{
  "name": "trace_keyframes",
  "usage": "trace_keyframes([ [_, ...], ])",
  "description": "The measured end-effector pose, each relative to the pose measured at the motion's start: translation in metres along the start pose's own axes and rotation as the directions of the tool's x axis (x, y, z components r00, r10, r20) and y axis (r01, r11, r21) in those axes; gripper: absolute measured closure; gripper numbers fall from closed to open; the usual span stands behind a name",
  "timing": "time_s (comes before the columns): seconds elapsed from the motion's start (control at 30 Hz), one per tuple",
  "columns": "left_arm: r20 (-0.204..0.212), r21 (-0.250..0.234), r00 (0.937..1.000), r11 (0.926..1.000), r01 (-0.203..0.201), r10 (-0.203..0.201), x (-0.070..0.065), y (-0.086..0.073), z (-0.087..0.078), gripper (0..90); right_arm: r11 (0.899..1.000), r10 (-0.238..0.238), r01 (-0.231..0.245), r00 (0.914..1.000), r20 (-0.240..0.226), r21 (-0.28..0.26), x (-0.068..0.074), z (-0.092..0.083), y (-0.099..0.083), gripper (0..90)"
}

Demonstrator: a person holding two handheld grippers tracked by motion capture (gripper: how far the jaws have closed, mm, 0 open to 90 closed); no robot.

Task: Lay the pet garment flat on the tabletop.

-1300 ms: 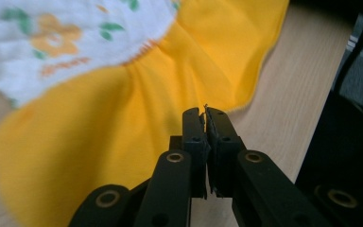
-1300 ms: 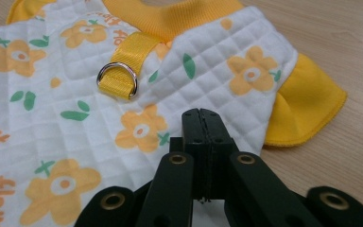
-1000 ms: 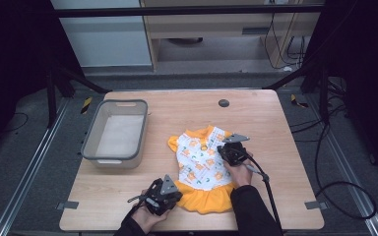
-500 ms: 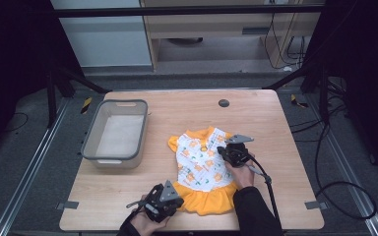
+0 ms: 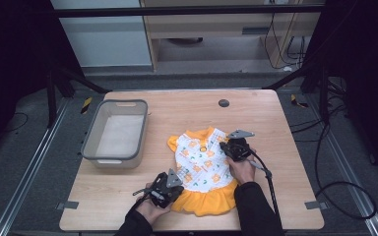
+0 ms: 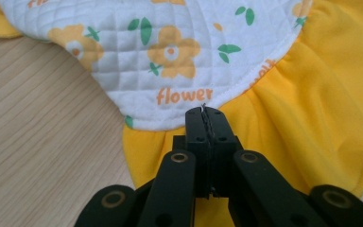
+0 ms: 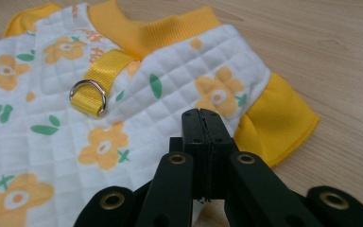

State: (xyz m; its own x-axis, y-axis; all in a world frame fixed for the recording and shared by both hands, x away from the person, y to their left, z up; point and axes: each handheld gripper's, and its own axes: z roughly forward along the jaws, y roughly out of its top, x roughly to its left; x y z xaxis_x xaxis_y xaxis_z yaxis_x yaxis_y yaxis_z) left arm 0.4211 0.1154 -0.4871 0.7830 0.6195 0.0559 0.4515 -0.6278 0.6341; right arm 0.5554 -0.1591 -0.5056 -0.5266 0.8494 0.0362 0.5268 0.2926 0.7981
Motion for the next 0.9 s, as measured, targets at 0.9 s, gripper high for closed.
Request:
trace_keyframes([
  [0.9, -0.053, -0.157, 0.9934, 0.9833, 0.092, -0.101, 0.032, -0.003, -0.043, 70.7, 0.994, 0.013, -0.016, 0.9995, -0.027, -0.111, 0.006, -0.042, 0.005, 87.4],
])
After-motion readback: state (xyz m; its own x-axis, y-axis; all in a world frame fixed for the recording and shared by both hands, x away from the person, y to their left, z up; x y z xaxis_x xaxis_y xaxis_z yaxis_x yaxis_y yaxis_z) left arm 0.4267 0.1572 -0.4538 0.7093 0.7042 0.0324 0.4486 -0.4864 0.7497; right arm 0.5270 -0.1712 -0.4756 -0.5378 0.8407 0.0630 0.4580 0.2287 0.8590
